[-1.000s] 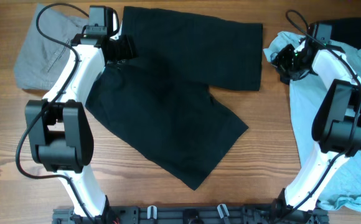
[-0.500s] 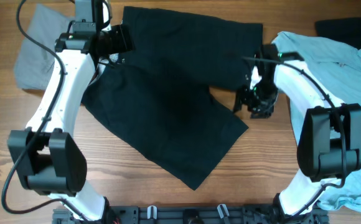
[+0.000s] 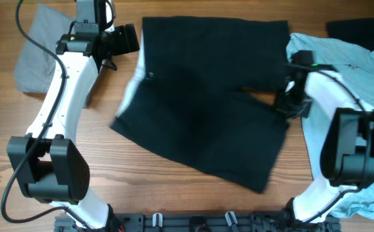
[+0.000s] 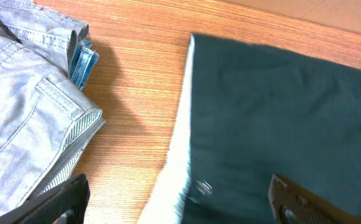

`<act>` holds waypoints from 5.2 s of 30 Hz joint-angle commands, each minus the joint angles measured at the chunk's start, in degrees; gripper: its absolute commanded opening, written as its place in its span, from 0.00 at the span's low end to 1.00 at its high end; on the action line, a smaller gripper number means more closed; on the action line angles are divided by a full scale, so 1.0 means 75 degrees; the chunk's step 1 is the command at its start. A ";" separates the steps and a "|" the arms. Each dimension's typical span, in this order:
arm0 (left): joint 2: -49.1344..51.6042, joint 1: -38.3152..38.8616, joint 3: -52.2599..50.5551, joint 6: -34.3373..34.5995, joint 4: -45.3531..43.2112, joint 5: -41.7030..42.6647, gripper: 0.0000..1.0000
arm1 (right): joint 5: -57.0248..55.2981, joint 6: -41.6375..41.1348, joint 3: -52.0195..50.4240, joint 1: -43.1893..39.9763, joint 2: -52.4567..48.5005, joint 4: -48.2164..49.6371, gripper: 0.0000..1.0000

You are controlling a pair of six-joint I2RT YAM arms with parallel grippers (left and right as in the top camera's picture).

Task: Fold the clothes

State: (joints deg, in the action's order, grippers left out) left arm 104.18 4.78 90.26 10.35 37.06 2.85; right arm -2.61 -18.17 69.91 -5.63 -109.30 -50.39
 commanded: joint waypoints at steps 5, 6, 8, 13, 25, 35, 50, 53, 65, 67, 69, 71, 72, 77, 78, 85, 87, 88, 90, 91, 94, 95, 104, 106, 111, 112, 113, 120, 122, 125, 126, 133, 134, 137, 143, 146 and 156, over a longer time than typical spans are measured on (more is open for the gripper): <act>-0.0265 -0.0149 -0.0032 -0.0125 0.1612 -0.0195 0.99 | 0.1489 0.0286 0.1253 -0.0525 0.0816 -0.0953 0.45; -0.0312 -0.0280 -0.0032 -0.0125 0.2002 -0.0289 0.96 | 0.1906 0.0289 0.1250 -0.0525 0.1265 -0.1113 0.45; -0.0580 -0.0673 -0.0029 -0.0122 0.2608 -0.0303 0.85 | 0.2582 0.0367 0.1250 -0.0522 0.2133 -0.1416 0.48; -0.1609 -0.1760 -0.0032 -0.0119 0.3678 0.0329 0.93 | 0.2891 -0.0405 0.1230 -0.0207 0.3946 -0.3022 0.53; -0.1556 -0.2066 -0.3923 0.0291 0.2888 0.2620 0.62 | 0.3413 -0.3110 -0.3051 0.1122 0.4275 -0.2430 0.56; -0.0787 -0.1848 -0.5715 0.1291 0.0854 0.2908 0.70 | 0.3357 -0.3127 -0.3229 0.1119 0.4275 -0.2632 0.57; -0.0495 -0.1772 -0.5694 0.1687 0.0082 0.2876 0.04 | 0.2119 -0.4779 -0.4517 0.0807 0.4272 -0.2369 0.64; -0.0495 -0.1772 -0.5694 0.1687 0.0079 0.2876 0.04 | 0.1958 -0.5432 -0.4538 0.0638 0.4272 -0.2104 0.47; -0.0495 -0.1772 -0.5694 0.1684 -0.0035 0.2879 0.04 | 0.1807 -0.6172 -0.5724 0.0638 0.4252 -0.0729 0.56; -0.0495 -0.1772 -0.5694 0.1684 -0.0035 0.2879 0.04 | 0.1990 -0.5820 -0.5721 0.0638 0.4255 -0.0574 0.49; -0.0495 -0.1772 -0.5694 0.1684 -0.0029 0.2879 0.04 | 0.2428 -0.4978 -0.5601 0.0638 0.4261 -0.0472 0.47; -0.0495 -0.1772 -0.5694 0.1684 -0.0032 0.2879 0.04 | 0.2474 -0.4631 -0.5298 0.0638 0.4339 -0.0740 0.48; -0.0495 -0.1772 -0.5694 0.1684 -0.0029 0.2879 0.04 | 0.2503 -0.4535 -0.5097 0.0638 0.4546 -0.0909 0.49; -0.0495 -0.1772 -0.5694 0.1684 -0.0029 0.2879 0.05 | 0.2521 -0.4730 -0.5042 0.0638 0.5741 -0.1207 0.54; -0.0495 -0.1772 -0.5694 0.1684 -0.0032 0.2879 0.06 | 0.2139 -0.5234 -0.5042 0.0638 0.5802 -0.1478 0.54; -0.0495 -0.1772 -0.5694 0.1684 -0.0035 0.2879 0.07 | 0.1542 -0.5974 -0.5368 0.0638 0.5485 -0.1515 0.53; -0.0495 -0.1772 -0.5694 0.1684 -0.0035 0.2876 0.08 | 0.1545 -0.6117 -0.5508 0.0638 0.5321 -0.1480 0.54; -0.0495 -0.1772 -0.5694 0.1684 -0.0035 0.2876 0.08 | 0.1542 -0.6248 -0.5525 0.0638 0.5246 -0.1480 0.54; -0.0495 -0.1772 -0.5694 0.1684 -0.0067 0.2876 0.09 | 0.1542 -0.6266 -0.5525 0.0638 0.5001 -0.1306 0.57; -0.0495 -0.1772 -0.5694 0.1684 -0.0090 0.2879 0.09 | 0.1536 -0.6289 -0.5525 0.0638 0.4887 -0.1306 0.61; -0.0495 -0.1772 -0.5694 0.1684 -0.0125 0.2876 0.11 | 0.1545 -0.6461 -0.5601 0.0638 0.4441 -0.0758 0.66; -0.0495 -0.1772 -0.5694 0.1684 -0.0125 0.2876 0.11 | 0.1585 -0.6467 -0.5639 0.0638 0.4252 -0.0522 0.64; -0.0495 -0.1772 -0.5694 0.1684 -0.0187 0.2879 0.12 | 0.1416 -0.6371 -0.5636 0.0638 0.3707 -0.0216 0.17; -0.0495 -0.1772 -0.5694 0.1684 -0.0187 0.2879 0.12 | 0.1422 -0.6085 -0.5560 0.0638 0.3716 -0.0227 0.07; -0.0495 -0.1772 -0.5508 0.1682 -0.0189 0.2879 0.04 | 0.2562 -0.4555 -0.4269 0.0638 0.4042 -0.1017 0.04; -0.0498 -0.1775 -0.5313 0.1664 -0.0015 0.2879 0.04 | 0.2678 -0.4299 -0.3789 0.0638 0.4240 -0.1323 0.04; -0.0504 -0.1775 -0.5147 0.1644 0.0189 0.2873 0.04 | 0.2669 -0.4141 -0.3375 0.0638 0.4415 -0.1591 0.04; -0.1862 -0.2337 -0.4150 0.1221 0.2017 0.2847 0.04 | 0.1833 -0.3934 -0.0058 0.0638 0.5610 -0.2696 0.04; -0.2920 -0.2652 -0.4036 0.1221 0.2393 0.2844 0.04 | 0.1830 -0.3771 0.0414 0.0638 0.5654 -0.2702 0.04; -0.3958 -0.2812 -0.4016 0.1221 0.3328 0.2180 0.04 | 0.1480 -0.4022 0.0839 0.0638 0.5642 -0.2675 0.04; -0.4127 -0.2809 -0.4016 0.1218 0.3442 0.2072 0.04 | 0.1486 -0.4022 0.0883 0.0638 0.5645 -0.2460 0.04; -0.4074 -0.2707 -0.4016 0.1378 0.1306 0.2221 0.04 | 0.0880 -0.3972 0.0892 0.0638 0.4561 0.0589 0.04; -0.3987 -0.2553 -0.4016 0.1507 0.0903 0.2226 0.04 | 0.0883 -0.3975 0.0892 0.0638 0.4214 0.0909 0.04; -0.3582 -0.1778 -0.4016 0.1690 -0.0423 0.2203 0.04 | 0.0895 -0.3727 0.0892 0.0638 0.2906 0.2346 0.04; -0.2509 -0.1463 -0.4016 0.2241 -0.2040 0.1148 0.04 | 0.1204 -0.3179 0.0892 0.0638 0.1311 0.5077 0.05; -0.2069 -0.1466 -0.4016 0.2378 -0.2757 0.1145 0.04 | 0.1204 -0.3209 0.0892 0.0638 0.0562 0.5645 0.06; -0.0603 -0.1332 -0.4016 0.3512 -0.4902 0.1314 0.29 | 0.1346 -0.3363 0.0892 0.0638 -0.0627 0.6508 0.33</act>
State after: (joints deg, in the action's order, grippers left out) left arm 97.30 -5.61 59.55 34.26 1.85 13.28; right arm 8.45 -43.44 75.48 -0.67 -113.12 -2.22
